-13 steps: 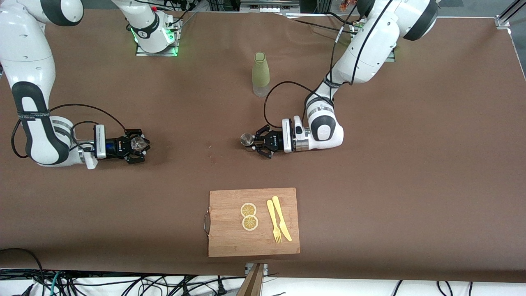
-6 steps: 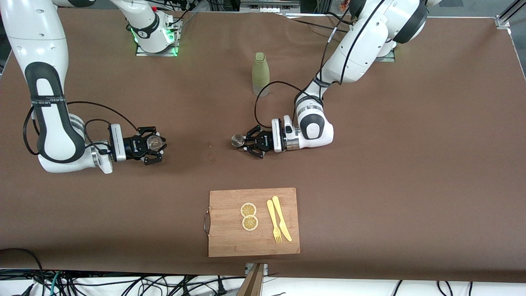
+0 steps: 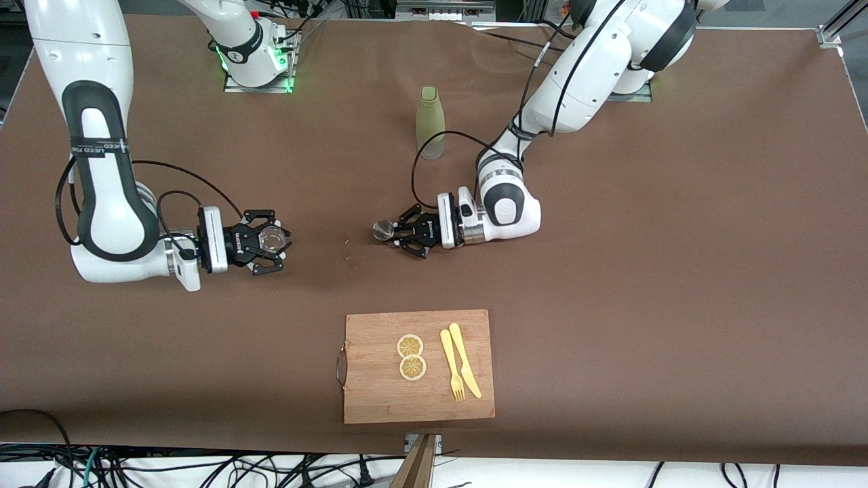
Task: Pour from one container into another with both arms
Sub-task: 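Lift the beaker with the right gripper and bring it under the jigger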
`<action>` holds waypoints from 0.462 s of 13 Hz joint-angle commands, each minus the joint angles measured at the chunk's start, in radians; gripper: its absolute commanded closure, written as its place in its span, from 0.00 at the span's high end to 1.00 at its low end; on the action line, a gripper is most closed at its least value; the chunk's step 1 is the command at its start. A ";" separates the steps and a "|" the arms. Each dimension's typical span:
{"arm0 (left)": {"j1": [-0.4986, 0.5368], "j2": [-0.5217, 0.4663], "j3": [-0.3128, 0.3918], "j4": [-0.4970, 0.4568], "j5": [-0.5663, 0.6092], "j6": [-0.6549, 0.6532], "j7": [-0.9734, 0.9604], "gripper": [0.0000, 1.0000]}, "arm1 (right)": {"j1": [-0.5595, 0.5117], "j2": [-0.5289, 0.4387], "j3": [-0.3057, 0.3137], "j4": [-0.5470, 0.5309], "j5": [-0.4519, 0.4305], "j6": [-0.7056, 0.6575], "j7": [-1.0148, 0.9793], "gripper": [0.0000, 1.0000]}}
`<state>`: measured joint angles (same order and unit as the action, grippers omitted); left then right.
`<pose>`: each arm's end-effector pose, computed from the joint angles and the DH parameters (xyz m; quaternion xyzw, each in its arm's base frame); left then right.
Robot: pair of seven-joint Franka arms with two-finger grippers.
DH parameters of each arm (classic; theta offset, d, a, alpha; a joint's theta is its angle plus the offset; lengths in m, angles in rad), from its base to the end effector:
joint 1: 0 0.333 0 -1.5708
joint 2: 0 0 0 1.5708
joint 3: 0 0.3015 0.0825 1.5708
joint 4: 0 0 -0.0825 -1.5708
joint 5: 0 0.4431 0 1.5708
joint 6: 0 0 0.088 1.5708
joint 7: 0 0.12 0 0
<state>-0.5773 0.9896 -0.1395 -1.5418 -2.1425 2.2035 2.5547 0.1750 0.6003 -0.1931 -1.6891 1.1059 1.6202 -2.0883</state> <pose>0.5272 -0.4980 0.0210 0.6057 -0.4568 0.4560 0.4654 0.6624 0.0993 0.2001 -0.5937 -0.6170 -0.2467 0.4538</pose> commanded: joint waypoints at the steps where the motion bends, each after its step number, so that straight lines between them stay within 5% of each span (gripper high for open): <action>1: -0.019 0.030 -0.014 0.042 -0.045 0.050 0.027 0.00 | 0.035 -0.069 -0.025 -0.040 0.019 0.020 0.111 0.22; 6: -0.029 0.034 -0.014 0.057 -0.066 0.062 0.027 0.00 | 0.063 -0.065 -0.025 -0.040 0.048 0.061 0.068 0.22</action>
<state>-0.5932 1.0007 -0.1492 -1.5307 -2.1672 2.2278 2.5501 0.2050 0.5587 -0.2031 -1.6958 1.1174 1.6636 -2.0025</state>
